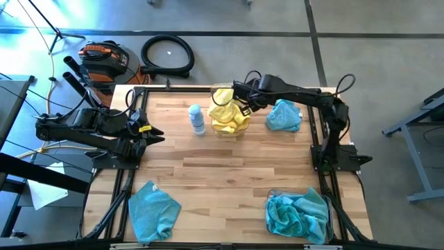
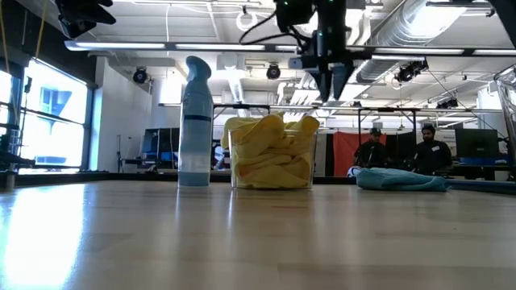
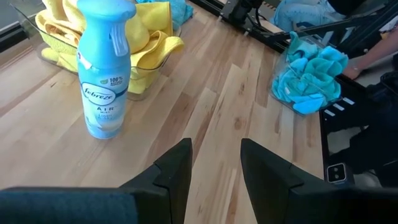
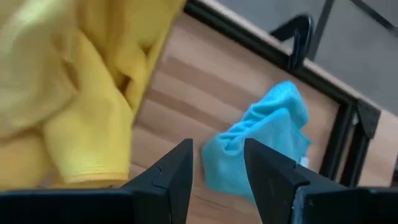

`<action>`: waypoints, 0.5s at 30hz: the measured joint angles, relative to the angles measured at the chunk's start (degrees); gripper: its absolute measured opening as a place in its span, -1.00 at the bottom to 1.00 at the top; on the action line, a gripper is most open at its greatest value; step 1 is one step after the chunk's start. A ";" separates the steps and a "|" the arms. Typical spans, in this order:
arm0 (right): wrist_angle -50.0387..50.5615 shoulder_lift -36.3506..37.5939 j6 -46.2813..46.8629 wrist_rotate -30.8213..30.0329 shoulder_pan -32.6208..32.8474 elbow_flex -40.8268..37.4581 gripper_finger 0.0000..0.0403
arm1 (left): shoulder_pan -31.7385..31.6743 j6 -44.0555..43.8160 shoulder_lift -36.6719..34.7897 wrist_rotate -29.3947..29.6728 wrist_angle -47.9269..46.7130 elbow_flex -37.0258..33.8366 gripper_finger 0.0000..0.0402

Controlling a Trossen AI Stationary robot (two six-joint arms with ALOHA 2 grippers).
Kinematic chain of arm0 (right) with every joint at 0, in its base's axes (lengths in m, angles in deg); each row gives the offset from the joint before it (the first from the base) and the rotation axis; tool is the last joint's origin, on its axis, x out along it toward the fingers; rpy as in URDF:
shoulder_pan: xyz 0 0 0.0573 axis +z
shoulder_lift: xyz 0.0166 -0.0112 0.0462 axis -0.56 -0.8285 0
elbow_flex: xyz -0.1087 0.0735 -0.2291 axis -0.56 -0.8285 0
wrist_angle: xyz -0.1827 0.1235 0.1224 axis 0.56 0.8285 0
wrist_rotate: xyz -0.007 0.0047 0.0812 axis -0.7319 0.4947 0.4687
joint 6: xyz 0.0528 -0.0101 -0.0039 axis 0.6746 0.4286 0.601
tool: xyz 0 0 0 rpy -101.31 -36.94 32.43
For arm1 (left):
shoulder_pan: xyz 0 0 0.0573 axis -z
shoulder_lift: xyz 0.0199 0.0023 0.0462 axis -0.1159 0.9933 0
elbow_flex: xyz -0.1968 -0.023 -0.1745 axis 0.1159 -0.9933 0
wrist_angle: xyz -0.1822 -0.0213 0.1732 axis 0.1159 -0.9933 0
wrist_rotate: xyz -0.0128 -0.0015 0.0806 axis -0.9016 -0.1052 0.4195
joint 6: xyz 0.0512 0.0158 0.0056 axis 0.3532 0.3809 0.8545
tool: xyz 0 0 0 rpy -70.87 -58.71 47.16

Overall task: Sort microfiber towel by color & place in baskets
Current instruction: Put the blue towel into the bottom transparent bin

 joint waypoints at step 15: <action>-31.38 24.28 22.05 1.85 -7.05 -47.04 -0.29 | 0.00 -0.11 0.00 0.32 -0.54 -0.02 -0.37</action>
